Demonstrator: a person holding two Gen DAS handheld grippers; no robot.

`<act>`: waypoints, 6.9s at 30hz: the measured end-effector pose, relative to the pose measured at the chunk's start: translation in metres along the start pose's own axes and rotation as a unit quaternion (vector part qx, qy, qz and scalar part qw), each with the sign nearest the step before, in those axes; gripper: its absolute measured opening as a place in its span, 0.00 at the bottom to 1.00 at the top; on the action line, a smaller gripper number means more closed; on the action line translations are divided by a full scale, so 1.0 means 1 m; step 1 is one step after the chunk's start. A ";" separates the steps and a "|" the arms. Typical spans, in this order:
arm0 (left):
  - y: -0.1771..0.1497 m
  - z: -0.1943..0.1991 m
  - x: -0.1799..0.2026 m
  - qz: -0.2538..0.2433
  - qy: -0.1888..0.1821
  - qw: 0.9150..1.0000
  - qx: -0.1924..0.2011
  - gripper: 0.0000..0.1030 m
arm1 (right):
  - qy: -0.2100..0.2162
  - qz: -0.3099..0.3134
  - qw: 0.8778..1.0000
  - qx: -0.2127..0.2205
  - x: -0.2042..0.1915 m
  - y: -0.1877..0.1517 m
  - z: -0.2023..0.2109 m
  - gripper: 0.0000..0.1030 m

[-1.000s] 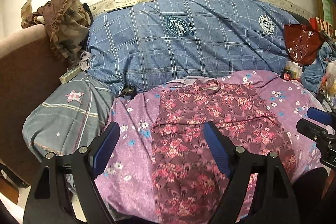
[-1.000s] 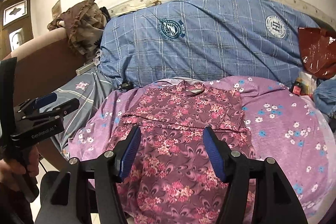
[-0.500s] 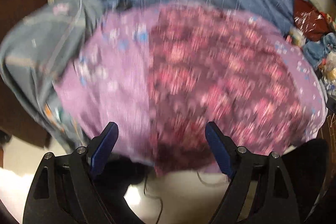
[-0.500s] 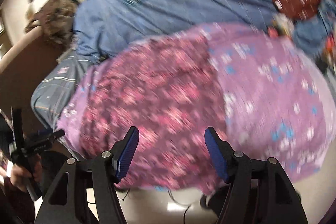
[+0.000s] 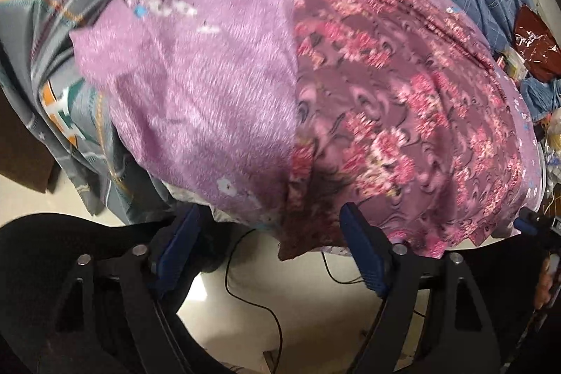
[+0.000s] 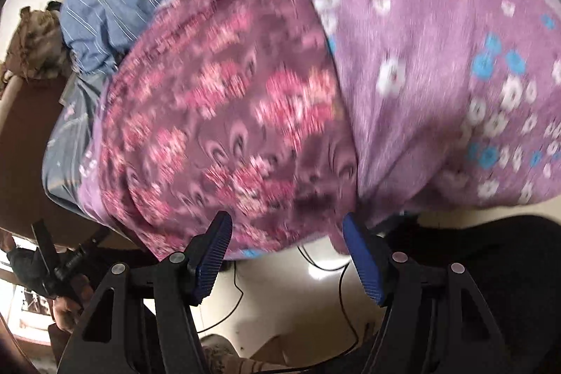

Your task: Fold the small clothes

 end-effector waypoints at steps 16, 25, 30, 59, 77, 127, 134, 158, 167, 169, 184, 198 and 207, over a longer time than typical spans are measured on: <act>-0.019 -0.059 0.024 0.018 -0.105 0.991 -0.080 0.41 | -0.032 -0.039 0.998 -0.033 0.026 -0.010 -0.020 0.65; -0.020 -0.056 0.031 0.012 -0.148 0.986 -0.082 0.08 | -0.076 -0.037 0.995 -0.059 0.028 -0.009 -0.043 0.65; -0.013 -0.061 0.022 0.029 -0.152 0.985 -0.082 0.42 | -0.097 -0.055 0.992 -0.064 0.040 -0.003 -0.066 0.63; 0.050 0.071 0.015 -0.060 -0.226 0.972 -0.031 0.11 | 0.155 0.109 0.975 0.119 -0.091 0.083 0.115 0.04; 0.023 -0.006 -0.003 0.036 -0.223 0.973 -0.045 0.50 | 0.151 0.096 0.977 0.115 -0.089 0.079 0.102 0.05; 0.260 0.036 0.020 0.108 -0.361 0.926 0.039 0.03 | 0.121 0.057 0.966 0.222 -0.098 0.274 0.099 0.04; 0.374 -0.095 0.029 0.183 -0.306 0.933 0.041 0.04 | 0.070 -0.046 0.966 0.246 -0.047 0.384 0.013 0.12; 0.268 -0.093 0.052 0.210 -0.117 0.966 0.090 0.68 | -0.007 0.266 0.964 -0.010 -0.266 0.274 -0.201 0.28; 0.288 -0.103 0.034 0.258 -0.146 0.952 0.080 0.68 | 0.016 0.100 0.979 0.179 -0.269 0.418 -0.179 0.30; 0.292 -0.097 0.039 0.244 -0.141 0.955 0.092 0.68 | 0.021 0.099 0.977 0.189 -0.259 0.417 -0.156 0.30; 0.275 -0.111 0.102 0.029 0.038 0.996 0.071 0.85 | -0.095 0.089 0.983 0.129 -0.085 0.260 -0.084 0.28; 0.236 -0.107 0.067 0.027 0.019 0.998 0.051 0.91 | -0.046 0.062 0.986 0.145 -0.075 0.198 -0.042 0.30; 0.184 -0.049 0.038 0.126 -0.062 0.985 0.096 0.90 | 0.101 -0.039 0.982 0.156 -0.056 0.152 -0.010 0.51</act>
Point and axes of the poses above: each gripper's, at about its wrist camera, not at the fingertips, and z roughly against the way its jaws point, x to its right, y to its top, the point moved 5 cm from there along -z, roughly the way its jaws point, and after that the axes turned 3 degrees about y, right-handed, at the moved point
